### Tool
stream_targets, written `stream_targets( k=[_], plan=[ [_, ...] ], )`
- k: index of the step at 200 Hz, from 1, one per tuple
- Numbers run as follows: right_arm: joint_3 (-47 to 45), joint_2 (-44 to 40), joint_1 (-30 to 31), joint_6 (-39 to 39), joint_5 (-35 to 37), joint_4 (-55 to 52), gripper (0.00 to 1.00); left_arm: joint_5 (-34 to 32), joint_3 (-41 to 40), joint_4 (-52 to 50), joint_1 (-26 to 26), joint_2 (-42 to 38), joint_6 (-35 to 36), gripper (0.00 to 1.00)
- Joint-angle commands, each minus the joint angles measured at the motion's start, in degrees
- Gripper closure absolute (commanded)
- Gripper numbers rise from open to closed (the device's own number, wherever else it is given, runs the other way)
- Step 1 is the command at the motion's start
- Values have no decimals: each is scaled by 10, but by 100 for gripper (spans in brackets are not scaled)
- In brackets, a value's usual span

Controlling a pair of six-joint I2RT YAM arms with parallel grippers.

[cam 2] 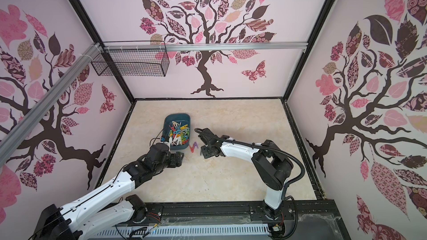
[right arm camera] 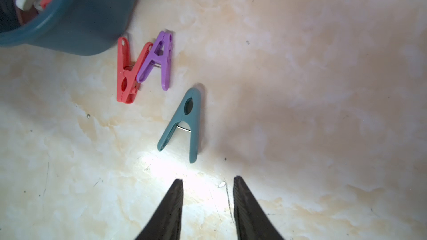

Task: Put the clothespins into the storage box
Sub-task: Pick up the clothespin from the center of the board.

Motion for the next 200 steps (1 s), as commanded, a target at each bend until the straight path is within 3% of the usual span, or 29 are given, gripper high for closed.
stream_targets(
  k=[1, 71, 200],
  plan=[
    [18, 21, 1, -9, -5, -1, 61, -11, -4, 20, -7, 1, -13, 19],
    [45, 71, 2, 2, -15, 26, 63, -21, -19, 20, -7, -1, -17, 18],
    [47, 85, 3, -7, -5, 26, 89, -52, -18, 13, -7, -25, -21, 17]
  ],
)
